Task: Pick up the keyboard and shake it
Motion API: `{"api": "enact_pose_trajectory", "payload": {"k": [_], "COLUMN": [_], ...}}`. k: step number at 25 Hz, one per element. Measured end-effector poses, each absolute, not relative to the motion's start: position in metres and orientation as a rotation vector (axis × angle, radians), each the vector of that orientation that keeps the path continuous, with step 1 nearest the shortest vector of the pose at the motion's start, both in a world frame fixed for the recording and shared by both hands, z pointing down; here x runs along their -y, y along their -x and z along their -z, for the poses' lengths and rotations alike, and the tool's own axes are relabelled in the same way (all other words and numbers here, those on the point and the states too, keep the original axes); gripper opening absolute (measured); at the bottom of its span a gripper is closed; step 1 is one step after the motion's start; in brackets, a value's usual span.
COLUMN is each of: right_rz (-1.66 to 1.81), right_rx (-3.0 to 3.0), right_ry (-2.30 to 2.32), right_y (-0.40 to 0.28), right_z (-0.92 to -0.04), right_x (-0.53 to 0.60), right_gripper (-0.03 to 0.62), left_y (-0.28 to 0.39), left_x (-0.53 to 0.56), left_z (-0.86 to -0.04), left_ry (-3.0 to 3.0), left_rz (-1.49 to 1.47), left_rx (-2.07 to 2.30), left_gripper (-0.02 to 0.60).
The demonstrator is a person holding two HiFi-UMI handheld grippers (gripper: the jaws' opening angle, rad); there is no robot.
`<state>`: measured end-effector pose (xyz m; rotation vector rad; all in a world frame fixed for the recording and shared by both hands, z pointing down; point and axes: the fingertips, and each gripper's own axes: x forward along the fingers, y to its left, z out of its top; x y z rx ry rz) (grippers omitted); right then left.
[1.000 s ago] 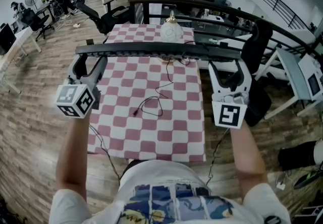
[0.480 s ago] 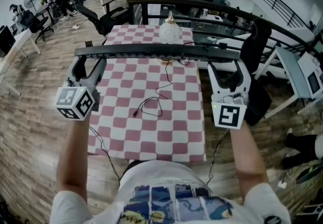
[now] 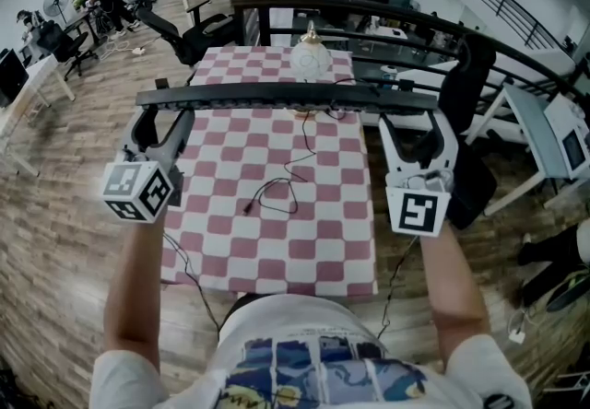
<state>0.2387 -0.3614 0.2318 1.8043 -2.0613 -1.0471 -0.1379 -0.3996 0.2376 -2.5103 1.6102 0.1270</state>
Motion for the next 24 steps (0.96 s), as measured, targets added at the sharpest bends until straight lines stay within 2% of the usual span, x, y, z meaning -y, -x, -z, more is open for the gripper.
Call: {"api": "enact_pose_trajectory", "payload": {"k": [24], "right_rz": [1.045], "right_rx": [2.055], "right_ry": [-1.809], "right_y": [-0.2395], "right_z": [-0.2268], "right_x": [0.3589], "right_gripper": [0.302], "left_y": [0.1377], "left_x": [0.3962], "left_z": [-0.2321], "left_ry": [2.505], "left_rz": [-0.13], "left_rx": [-1.603], "left_gripper": [0.293]}}
